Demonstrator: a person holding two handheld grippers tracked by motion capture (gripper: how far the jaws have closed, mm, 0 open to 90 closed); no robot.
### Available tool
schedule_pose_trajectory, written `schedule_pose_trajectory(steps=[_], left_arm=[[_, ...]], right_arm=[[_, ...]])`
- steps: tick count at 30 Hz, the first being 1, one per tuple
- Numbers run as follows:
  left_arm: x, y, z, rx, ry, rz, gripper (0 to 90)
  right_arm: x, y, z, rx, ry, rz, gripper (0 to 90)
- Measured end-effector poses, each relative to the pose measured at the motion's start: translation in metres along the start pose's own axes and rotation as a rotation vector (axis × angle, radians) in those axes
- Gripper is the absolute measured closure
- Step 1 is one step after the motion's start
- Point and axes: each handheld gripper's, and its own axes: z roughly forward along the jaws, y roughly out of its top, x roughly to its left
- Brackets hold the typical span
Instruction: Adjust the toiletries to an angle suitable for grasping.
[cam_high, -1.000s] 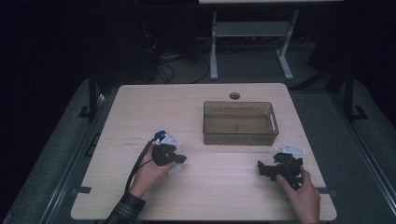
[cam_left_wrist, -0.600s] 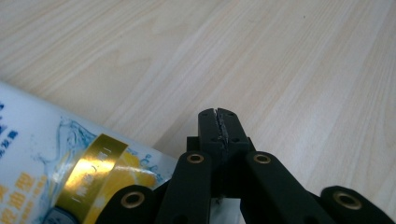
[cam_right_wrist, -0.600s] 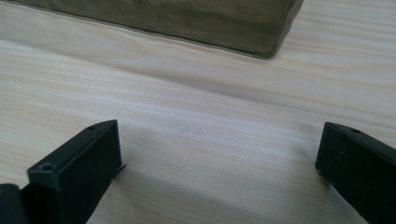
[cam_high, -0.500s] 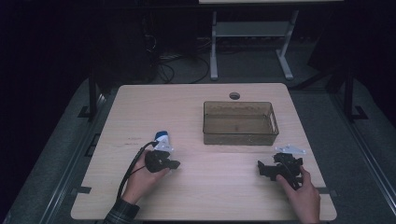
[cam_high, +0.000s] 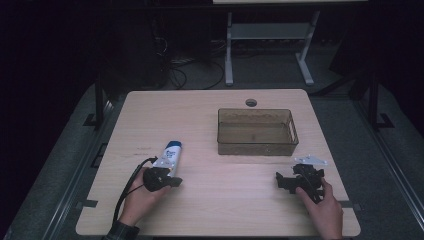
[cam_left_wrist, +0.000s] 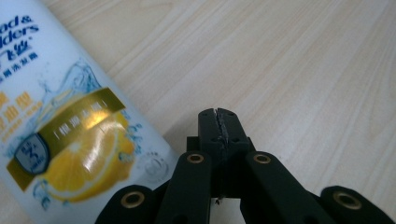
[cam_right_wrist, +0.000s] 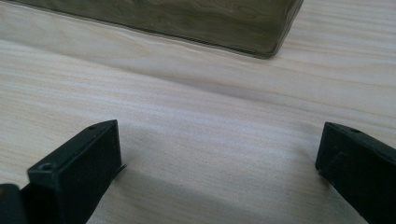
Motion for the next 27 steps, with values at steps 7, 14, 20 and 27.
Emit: schedule_pose_trajectory(steps=[7, 14, 20, 27], left_arm=[[-0.002, 0.003, -0.008, -0.035, -0.036, 0.003, 90.0], [0.003, 0.007, -0.022, -0.074, -0.015, -0.008, 90.0], [0.019, 0.008, -0.033, -0.098, 0.027, -0.031, 90.0], [0.042, 0.012, -0.038, -0.115, 0.068, -0.052, 90.0]], right_arm=[[0.0, 0.0, 0.0, 0.0, 0.0, 0.0, 0.0], [0.0, 0.0, 0.0, 0.0, 0.0, 0.0, 0.0], [0.0, 0.0, 0.0, 0.0, 0.0, 0.0, 0.0], [0.0, 0.0, 0.0, 0.001, 0.0, -0.001, 0.0]])
